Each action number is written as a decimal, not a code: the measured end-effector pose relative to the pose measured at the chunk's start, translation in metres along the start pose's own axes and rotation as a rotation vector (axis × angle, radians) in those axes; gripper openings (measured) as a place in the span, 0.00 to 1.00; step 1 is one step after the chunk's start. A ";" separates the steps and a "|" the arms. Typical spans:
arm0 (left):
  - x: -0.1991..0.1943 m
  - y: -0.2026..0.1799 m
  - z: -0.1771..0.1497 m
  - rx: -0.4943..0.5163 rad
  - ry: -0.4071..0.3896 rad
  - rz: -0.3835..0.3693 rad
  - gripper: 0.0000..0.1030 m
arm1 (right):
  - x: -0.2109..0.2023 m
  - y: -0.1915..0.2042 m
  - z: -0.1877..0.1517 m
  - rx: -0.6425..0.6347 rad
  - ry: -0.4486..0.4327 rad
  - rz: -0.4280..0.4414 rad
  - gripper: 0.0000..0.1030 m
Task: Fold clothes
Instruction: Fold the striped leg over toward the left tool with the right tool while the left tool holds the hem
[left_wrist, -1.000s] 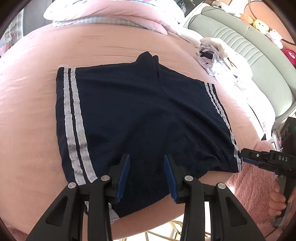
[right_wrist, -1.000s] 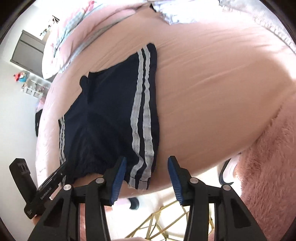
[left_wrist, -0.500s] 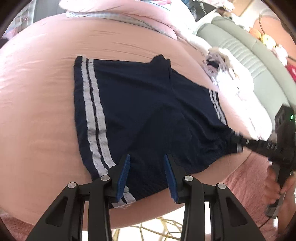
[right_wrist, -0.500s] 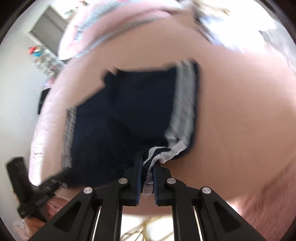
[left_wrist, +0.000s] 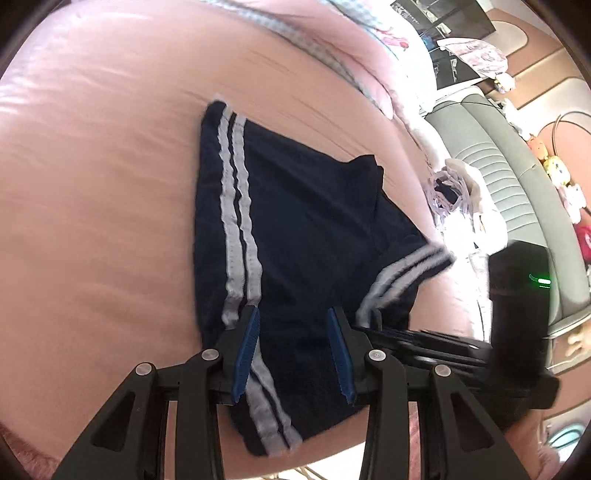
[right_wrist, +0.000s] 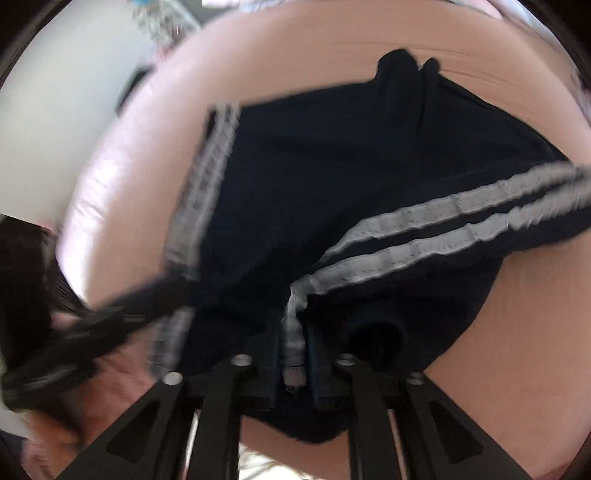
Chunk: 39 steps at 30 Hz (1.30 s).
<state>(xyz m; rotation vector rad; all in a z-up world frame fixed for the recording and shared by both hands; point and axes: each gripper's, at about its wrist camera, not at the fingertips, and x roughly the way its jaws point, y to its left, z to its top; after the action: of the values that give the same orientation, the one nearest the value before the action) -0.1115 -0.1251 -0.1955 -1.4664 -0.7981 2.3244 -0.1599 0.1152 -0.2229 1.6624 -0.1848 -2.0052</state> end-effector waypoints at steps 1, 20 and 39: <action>0.004 0.000 0.001 -0.009 0.006 -0.026 0.34 | -0.010 -0.005 -0.002 0.034 -0.018 0.058 0.27; 0.051 -0.057 -0.002 0.175 0.072 -0.045 0.08 | -0.046 -0.076 -0.032 0.262 -0.152 0.004 0.42; -0.023 -0.020 -0.013 -0.019 -0.089 -0.079 0.07 | -0.022 0.020 -0.025 -0.108 -0.108 -0.011 0.46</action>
<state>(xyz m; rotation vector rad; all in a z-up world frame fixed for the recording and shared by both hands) -0.0906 -0.1169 -0.1709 -1.3214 -0.8872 2.3426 -0.1280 0.1137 -0.2013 1.4938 -0.1034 -2.0768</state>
